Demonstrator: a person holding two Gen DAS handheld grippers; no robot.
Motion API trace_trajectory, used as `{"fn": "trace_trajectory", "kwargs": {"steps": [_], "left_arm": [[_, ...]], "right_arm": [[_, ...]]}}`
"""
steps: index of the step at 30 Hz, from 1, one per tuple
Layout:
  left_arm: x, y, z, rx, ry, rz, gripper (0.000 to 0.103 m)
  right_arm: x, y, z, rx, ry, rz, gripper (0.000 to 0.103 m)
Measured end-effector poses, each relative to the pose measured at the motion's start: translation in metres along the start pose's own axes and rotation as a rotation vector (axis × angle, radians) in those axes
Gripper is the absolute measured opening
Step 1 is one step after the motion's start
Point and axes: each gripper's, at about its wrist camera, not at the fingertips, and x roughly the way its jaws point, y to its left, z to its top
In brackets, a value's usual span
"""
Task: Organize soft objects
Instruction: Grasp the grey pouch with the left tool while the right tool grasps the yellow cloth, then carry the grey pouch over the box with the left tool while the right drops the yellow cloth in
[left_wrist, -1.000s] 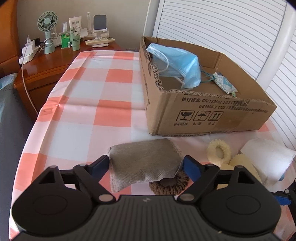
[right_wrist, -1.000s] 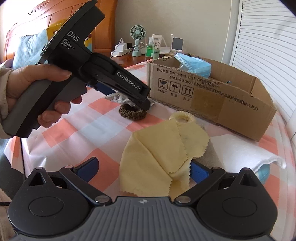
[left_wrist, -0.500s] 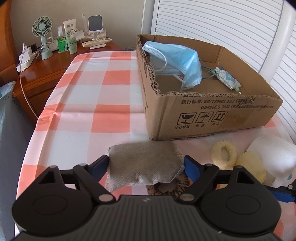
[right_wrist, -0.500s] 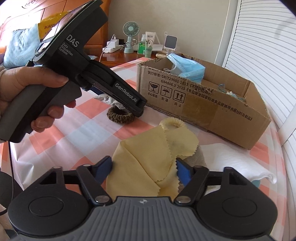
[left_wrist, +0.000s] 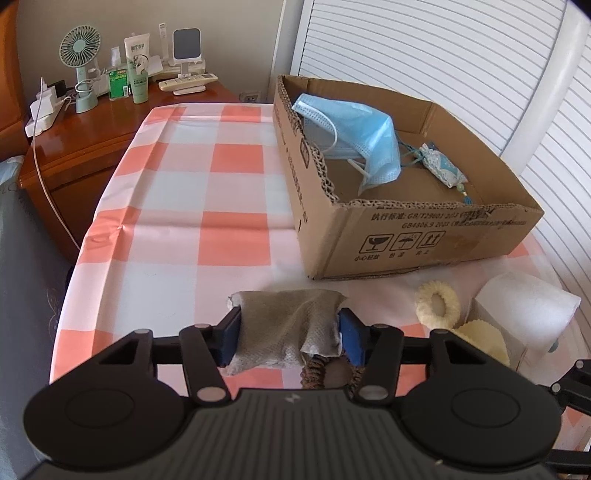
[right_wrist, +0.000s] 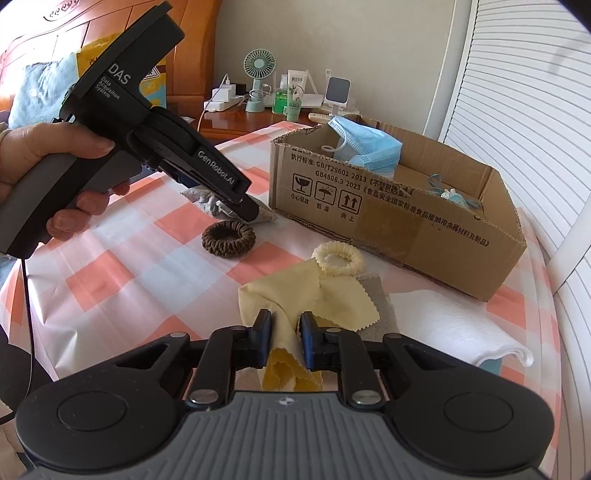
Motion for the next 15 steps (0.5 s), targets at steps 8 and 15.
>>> {"fn": "trace_trajectory", "kwargs": {"steps": [8, 15], "left_arm": [[-0.025, 0.001, -0.003, 0.037, -0.011, -0.041, 0.053], [-0.052, -0.001, -0.001, 0.067, -0.048, -0.059, 0.053]], "right_arm": [[-0.017, -0.002, 0.005, -0.011, -0.033, -0.001, 0.018], [-0.017, -0.003, 0.001, -0.011, -0.014, 0.021, 0.028]]}}
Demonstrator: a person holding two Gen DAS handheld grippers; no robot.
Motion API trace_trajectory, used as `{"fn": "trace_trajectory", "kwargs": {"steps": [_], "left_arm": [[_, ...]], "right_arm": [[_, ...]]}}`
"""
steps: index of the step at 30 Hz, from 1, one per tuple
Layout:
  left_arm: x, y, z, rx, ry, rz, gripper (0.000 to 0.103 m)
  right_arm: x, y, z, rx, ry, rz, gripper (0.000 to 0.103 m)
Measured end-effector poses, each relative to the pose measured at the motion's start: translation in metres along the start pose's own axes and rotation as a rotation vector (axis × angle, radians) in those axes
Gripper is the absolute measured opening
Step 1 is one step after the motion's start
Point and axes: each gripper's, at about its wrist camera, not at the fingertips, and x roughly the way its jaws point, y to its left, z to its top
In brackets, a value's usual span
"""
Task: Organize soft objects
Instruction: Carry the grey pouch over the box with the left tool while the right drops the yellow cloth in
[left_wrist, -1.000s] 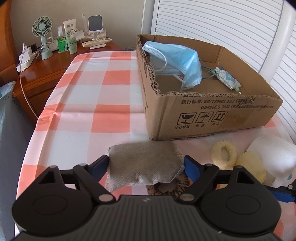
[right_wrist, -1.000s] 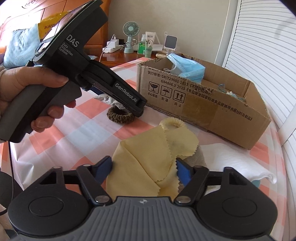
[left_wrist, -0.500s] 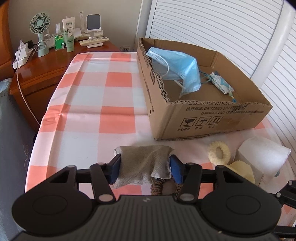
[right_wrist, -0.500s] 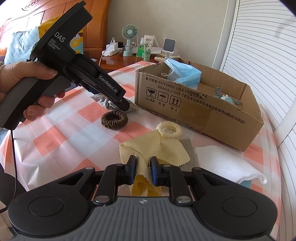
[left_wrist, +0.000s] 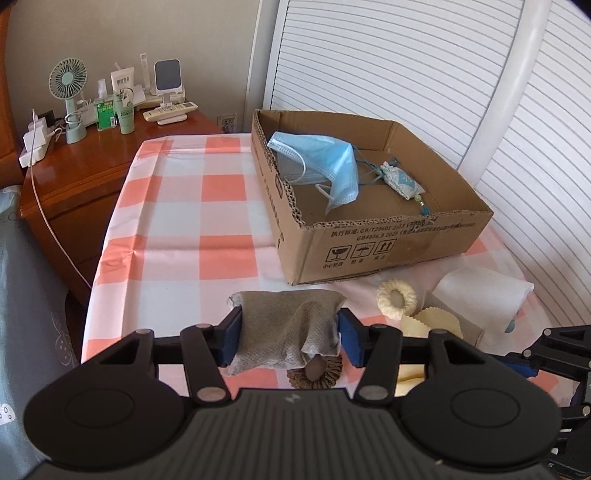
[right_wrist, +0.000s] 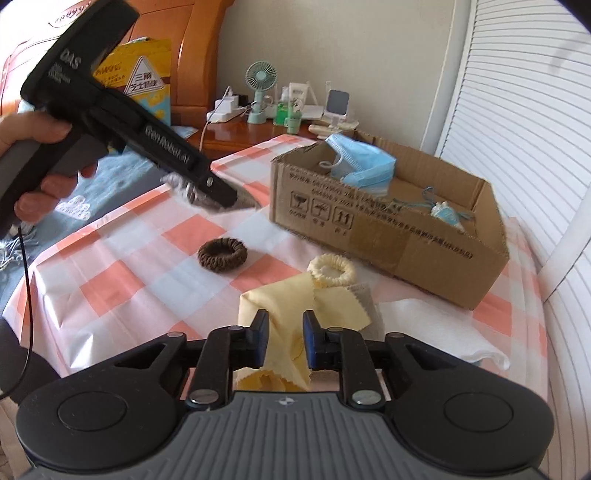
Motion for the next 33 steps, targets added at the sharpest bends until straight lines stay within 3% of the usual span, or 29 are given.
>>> {"fn": "trace_trajectory", "kwargs": {"steps": [1, 3, 7, 13, 23, 25, 33], "left_arm": [[-0.001, 0.000, 0.000, 0.003, -0.002, 0.002, 0.053], [-0.004, -0.001, -0.001, 0.003, -0.001, 0.001, 0.053], [-0.005, -0.003, -0.004, 0.006, 0.003, 0.005, 0.053], [-0.008, -0.004, -0.007, 0.011, 0.006, 0.000, 0.053], [-0.006, -0.001, -0.008, 0.011, 0.010, -0.008, 0.053], [-0.006, 0.000, -0.008, 0.012, 0.011, -0.010, 0.053], [-0.005, -0.001, -0.009, 0.025, 0.016, -0.017, 0.053]], "right_arm": [[0.002, 0.001, -0.002, 0.003, 0.003, 0.011, 0.031], [0.005, 0.002, -0.006, 0.012, 0.000, 0.017, 0.049], [0.011, -0.001, -0.009, 0.011, -0.020, 0.001, 0.057], [0.022, -0.008, -0.004, 0.009, -0.039, 0.005, 0.084], [0.049, -0.005, -0.001, -0.021, -0.006, 0.000, 0.084], [0.050, -0.001, 0.000, -0.043, -0.008, -0.015, 0.081], [0.041, 0.015, 0.001, -0.122, -0.010, -0.029, 0.049]]}}
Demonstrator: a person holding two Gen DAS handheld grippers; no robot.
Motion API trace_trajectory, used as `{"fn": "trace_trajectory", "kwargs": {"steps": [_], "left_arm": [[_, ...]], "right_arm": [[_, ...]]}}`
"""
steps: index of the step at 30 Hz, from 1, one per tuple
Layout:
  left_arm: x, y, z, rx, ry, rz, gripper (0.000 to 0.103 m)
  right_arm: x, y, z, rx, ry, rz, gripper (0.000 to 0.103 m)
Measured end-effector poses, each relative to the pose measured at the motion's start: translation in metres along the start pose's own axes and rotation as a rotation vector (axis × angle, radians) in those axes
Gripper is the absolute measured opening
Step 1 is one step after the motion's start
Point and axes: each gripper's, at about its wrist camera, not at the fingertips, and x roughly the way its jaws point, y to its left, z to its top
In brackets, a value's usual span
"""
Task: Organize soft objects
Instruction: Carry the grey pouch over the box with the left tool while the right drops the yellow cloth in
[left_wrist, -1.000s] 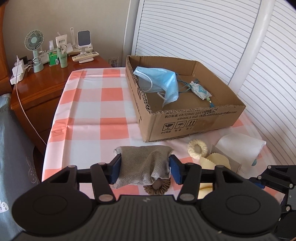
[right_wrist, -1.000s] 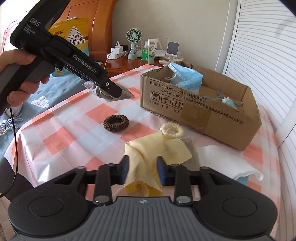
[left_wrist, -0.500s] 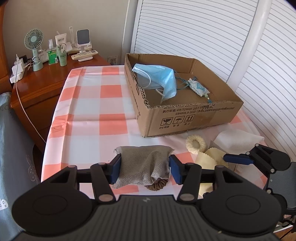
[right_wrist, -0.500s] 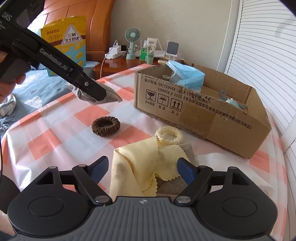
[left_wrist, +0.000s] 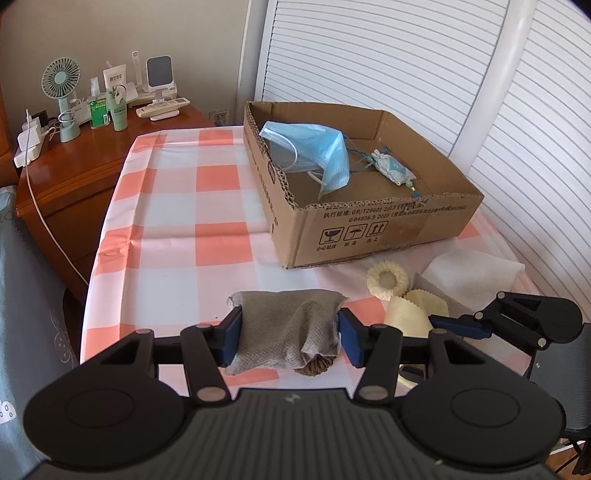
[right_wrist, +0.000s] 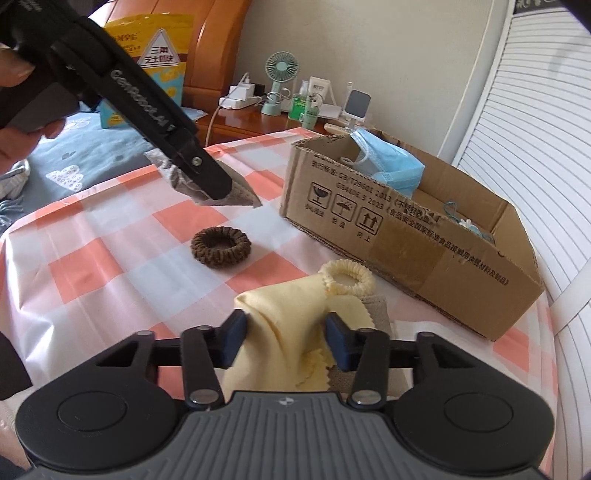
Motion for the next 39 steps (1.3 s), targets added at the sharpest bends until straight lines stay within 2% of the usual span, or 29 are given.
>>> {"fn": "trace_trajectory", "kwargs": {"steps": [2, 8, 9, 11, 12, 13, 26, 33, 39], "left_arm": [[0.000, -0.001, -0.001, 0.005, 0.000, -0.002, 0.053], [0.000, -0.002, -0.001, 0.007, 0.003, -0.006, 0.053], [0.000, -0.003, -0.001, 0.010, 0.003, -0.007, 0.053], [-0.001, -0.004, -0.002, 0.016, 0.004, -0.007, 0.053], [-0.002, -0.005, -0.002, 0.020, 0.004, -0.007, 0.053], [-0.002, -0.006, -0.002, 0.023, 0.004, -0.008, 0.053], [-0.029, -0.022, 0.002, 0.111, -0.012, -0.020, 0.053], [-0.046, -0.037, 0.019, 0.178, -0.059, -0.040, 0.053], [-0.045, -0.046, 0.037, 0.202, -0.096, -0.056, 0.053]], "right_arm": [[-0.002, 0.002, 0.001, -0.011, 0.017, 0.032, 0.049], [0.005, 0.002, -0.002, 0.008, 0.033, 0.036, 0.047], [0.004, 0.002, -0.001, 0.014, 0.029, 0.032, 0.035], [0.002, 0.000, 0.000, 0.022, 0.025, 0.021, 0.019], [0.001, -0.002, 0.000, 0.036, 0.022, 0.022, 0.012], [-0.001, -0.004, 0.001, 0.053, 0.018, 0.027, 0.010], [-0.052, -0.020, 0.016, 0.032, -0.060, -0.010, 0.009], [-0.081, -0.044, 0.038, 0.015, -0.118, -0.073, 0.009], [-0.081, -0.075, 0.065, 0.024, -0.155, -0.130, 0.009]]}}
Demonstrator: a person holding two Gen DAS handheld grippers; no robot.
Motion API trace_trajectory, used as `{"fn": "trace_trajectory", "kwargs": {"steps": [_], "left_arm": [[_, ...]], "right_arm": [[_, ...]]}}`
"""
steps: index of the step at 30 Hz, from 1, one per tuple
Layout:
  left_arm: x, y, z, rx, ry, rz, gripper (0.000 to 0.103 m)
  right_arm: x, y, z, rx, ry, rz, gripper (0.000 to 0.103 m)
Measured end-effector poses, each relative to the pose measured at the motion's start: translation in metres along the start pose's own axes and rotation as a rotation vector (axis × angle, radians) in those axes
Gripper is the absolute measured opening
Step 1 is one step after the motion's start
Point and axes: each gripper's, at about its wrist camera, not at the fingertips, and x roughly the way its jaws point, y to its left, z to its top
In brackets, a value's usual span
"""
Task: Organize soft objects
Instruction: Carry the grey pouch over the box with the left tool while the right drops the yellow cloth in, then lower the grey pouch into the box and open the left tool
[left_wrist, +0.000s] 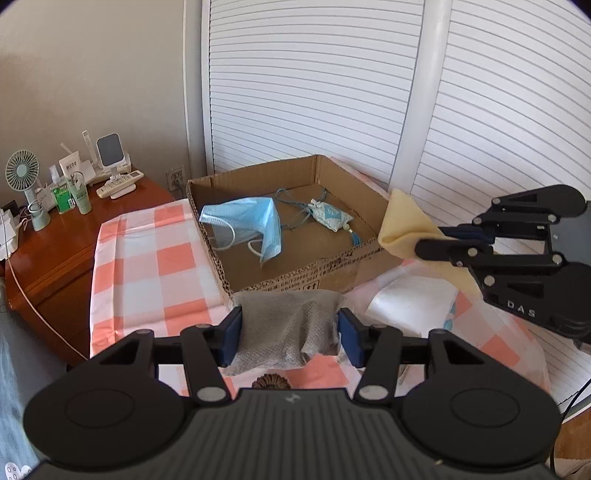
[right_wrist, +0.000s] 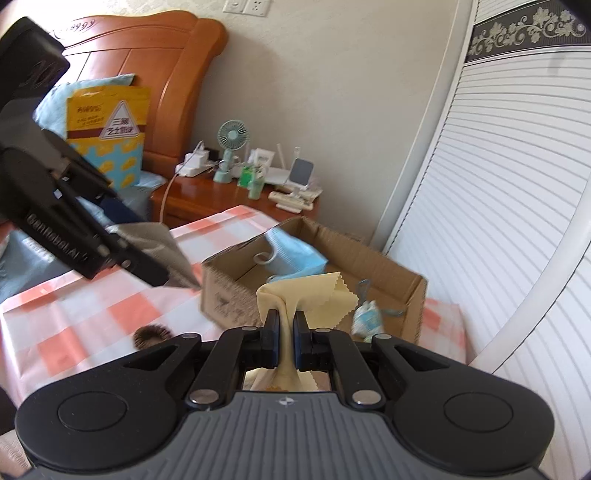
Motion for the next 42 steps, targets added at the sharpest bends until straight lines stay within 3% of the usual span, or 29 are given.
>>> {"fn": "trace_trajectory", "kwargs": {"steps": [11, 13, 14, 17, 21, 24, 34, 42], "left_arm": [[0.020, 0.013, 0.021, -0.028, -0.018, -0.002, 0.053], [0.024, 0.014, 0.024, -0.028, -0.014, -0.002, 0.053], [0.026, 0.015, 0.025, -0.028, -0.014, -0.001, 0.053], [0.032, 0.018, 0.030, -0.029, -0.011, 0.001, 0.053], [0.038, 0.019, 0.039, -0.018, -0.011, 0.009, 0.053], [0.043, 0.017, 0.046, -0.005, -0.016, 0.009, 0.053], [0.072, 0.017, 0.084, -0.031, -0.030, -0.008, 0.053], [0.117, 0.015, 0.133, -0.027, -0.006, 0.026, 0.054]], "right_arm": [[0.063, -0.054, 0.043, 0.093, 0.015, -0.006, 0.012], [0.074, -0.058, 0.045, 0.105, 0.022, 0.007, 0.024], [0.078, -0.058, 0.045, 0.109, 0.025, 0.006, 0.036], [0.086, -0.059, 0.041, 0.125, 0.032, 0.000, 0.056], [0.084, -0.063, 0.031, 0.179, 0.027, -0.004, 0.092], [0.074, -0.065, 0.025, 0.224, 0.027, 0.000, 0.100], [0.049, -0.050, -0.007, 0.331, 0.127, -0.076, 0.103], [0.047, -0.042, -0.037, 0.415, 0.200, -0.093, 0.103]]}}
